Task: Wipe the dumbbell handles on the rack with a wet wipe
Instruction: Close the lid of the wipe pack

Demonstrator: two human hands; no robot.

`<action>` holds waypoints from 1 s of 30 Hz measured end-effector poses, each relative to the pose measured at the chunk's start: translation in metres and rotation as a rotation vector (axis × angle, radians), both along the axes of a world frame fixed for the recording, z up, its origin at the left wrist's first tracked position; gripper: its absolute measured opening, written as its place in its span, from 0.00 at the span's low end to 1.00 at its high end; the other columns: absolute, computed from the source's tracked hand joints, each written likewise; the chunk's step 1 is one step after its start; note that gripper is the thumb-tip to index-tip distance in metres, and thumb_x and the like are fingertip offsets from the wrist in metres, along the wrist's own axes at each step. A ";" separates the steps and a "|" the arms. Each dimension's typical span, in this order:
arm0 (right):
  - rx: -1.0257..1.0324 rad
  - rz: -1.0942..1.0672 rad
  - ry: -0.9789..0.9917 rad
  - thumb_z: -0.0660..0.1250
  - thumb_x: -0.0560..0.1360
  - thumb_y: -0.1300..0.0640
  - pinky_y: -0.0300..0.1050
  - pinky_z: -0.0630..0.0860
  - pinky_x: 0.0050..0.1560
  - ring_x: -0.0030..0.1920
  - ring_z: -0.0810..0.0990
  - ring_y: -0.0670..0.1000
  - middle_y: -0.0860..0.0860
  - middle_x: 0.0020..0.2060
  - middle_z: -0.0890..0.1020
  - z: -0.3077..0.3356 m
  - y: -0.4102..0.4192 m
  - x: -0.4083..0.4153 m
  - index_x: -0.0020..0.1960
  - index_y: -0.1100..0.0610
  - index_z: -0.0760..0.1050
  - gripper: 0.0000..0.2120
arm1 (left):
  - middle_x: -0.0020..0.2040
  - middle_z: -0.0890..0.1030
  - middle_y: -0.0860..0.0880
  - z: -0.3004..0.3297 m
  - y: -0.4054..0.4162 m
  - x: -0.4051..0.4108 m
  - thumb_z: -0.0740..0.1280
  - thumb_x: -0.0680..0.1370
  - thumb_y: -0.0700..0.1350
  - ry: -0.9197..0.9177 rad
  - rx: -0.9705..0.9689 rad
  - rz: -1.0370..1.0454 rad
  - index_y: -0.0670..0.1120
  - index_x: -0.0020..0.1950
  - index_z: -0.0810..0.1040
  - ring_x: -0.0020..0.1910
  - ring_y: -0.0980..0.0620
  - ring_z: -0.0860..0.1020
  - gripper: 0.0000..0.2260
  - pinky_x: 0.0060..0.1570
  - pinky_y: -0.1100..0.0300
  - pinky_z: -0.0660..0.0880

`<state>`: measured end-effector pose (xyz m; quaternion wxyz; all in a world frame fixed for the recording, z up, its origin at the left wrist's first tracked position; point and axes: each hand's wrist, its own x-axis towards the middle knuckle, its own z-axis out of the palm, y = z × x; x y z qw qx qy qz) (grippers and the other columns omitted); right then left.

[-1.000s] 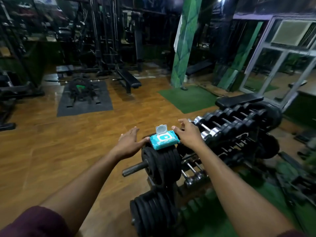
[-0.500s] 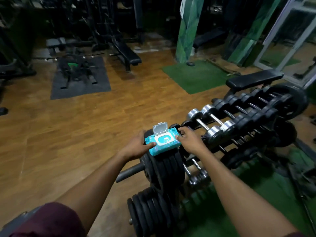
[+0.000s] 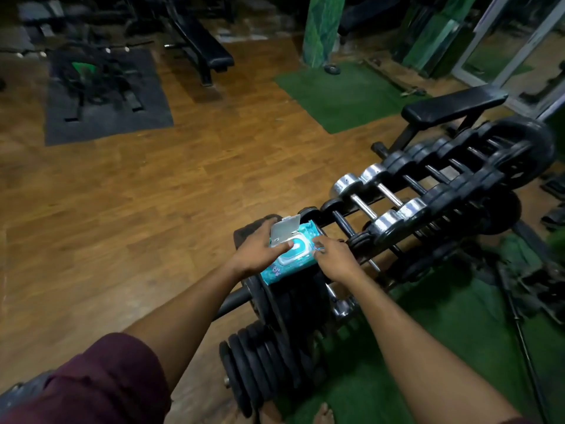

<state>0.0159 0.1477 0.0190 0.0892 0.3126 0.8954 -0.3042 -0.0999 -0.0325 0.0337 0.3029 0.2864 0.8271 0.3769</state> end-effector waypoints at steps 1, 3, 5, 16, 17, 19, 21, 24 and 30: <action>-0.003 -0.013 0.017 0.63 0.79 0.57 0.51 0.73 0.66 0.64 0.78 0.57 0.55 0.64 0.80 -0.001 0.002 -0.002 0.69 0.56 0.74 0.19 | 0.76 0.70 0.48 -0.003 0.001 0.001 0.69 0.79 0.58 0.033 -0.016 -0.031 0.48 0.80 0.61 0.72 0.49 0.71 0.34 0.69 0.57 0.67; -0.012 -0.045 0.045 0.61 0.79 0.57 0.51 0.74 0.64 0.63 0.78 0.57 0.56 0.63 0.81 -0.003 0.007 -0.005 0.68 0.55 0.75 0.19 | 0.77 0.68 0.48 -0.008 0.002 0.007 0.69 0.79 0.59 0.109 -0.059 -0.109 0.47 0.80 0.62 0.74 0.48 0.68 0.34 0.71 0.57 0.65; -0.028 -0.067 0.064 0.62 0.79 0.53 0.50 0.76 0.60 0.60 0.79 0.56 0.56 0.60 0.82 -0.003 0.011 -0.009 0.67 0.53 0.76 0.17 | 0.77 0.68 0.47 -0.015 0.001 0.014 0.69 0.79 0.60 0.193 -0.092 -0.180 0.47 0.79 0.64 0.75 0.47 0.68 0.33 0.72 0.55 0.64; 0.023 0.068 0.041 0.71 0.74 0.40 0.43 0.73 0.40 0.45 0.80 0.50 0.50 0.51 0.83 -0.013 0.030 -0.026 0.59 0.48 0.76 0.19 | 0.84 0.38 0.46 -0.046 0.003 0.050 0.58 0.81 0.67 0.607 -0.499 -0.417 0.53 0.84 0.42 0.82 0.48 0.38 0.40 0.80 0.45 0.42; 0.029 0.080 0.036 0.72 0.72 0.40 0.43 0.73 0.40 0.46 0.80 0.49 0.49 0.51 0.83 -0.015 0.031 -0.026 0.58 0.47 0.75 0.19 | 0.83 0.37 0.45 -0.046 0.004 0.052 0.58 0.81 0.67 0.635 -0.521 -0.426 0.53 0.84 0.41 0.82 0.48 0.37 0.40 0.80 0.44 0.41; 0.037 0.113 0.038 0.74 0.71 0.41 0.45 0.75 0.43 0.48 0.81 0.51 0.48 0.50 0.82 -0.019 0.035 -0.025 0.56 0.45 0.72 0.19 | 0.82 0.35 0.44 -0.047 0.004 0.055 0.58 0.80 0.68 0.671 -0.560 -0.444 0.52 0.83 0.38 0.81 0.47 0.35 0.42 0.80 0.44 0.40; 0.023 0.129 0.057 0.75 0.70 0.41 0.48 0.79 0.46 0.49 0.81 0.52 0.48 0.49 0.81 -0.025 0.038 -0.026 0.55 0.44 0.71 0.19 | 0.82 0.33 0.44 -0.049 0.005 0.058 0.59 0.80 0.68 0.686 -0.603 -0.456 0.52 0.82 0.34 0.81 0.47 0.33 0.44 0.80 0.44 0.39; -0.002 0.148 0.079 0.75 0.69 0.41 0.52 0.80 0.47 0.48 0.81 0.52 0.49 0.49 0.81 -0.032 0.044 -0.028 0.54 0.44 0.69 0.20 | 0.81 0.31 0.42 -0.050 0.008 0.062 0.61 0.79 0.68 0.716 -0.673 -0.457 0.52 0.80 0.31 0.81 0.45 0.33 0.47 0.80 0.43 0.40; -0.010 0.185 0.130 0.75 0.70 0.41 0.53 0.80 0.48 0.48 0.81 0.52 0.49 0.49 0.80 -0.047 0.052 -0.032 0.55 0.45 0.68 0.21 | 0.80 0.30 0.41 -0.053 0.016 0.068 0.61 0.78 0.69 0.741 -0.762 -0.426 0.50 0.81 0.30 0.81 0.44 0.33 0.49 0.80 0.42 0.42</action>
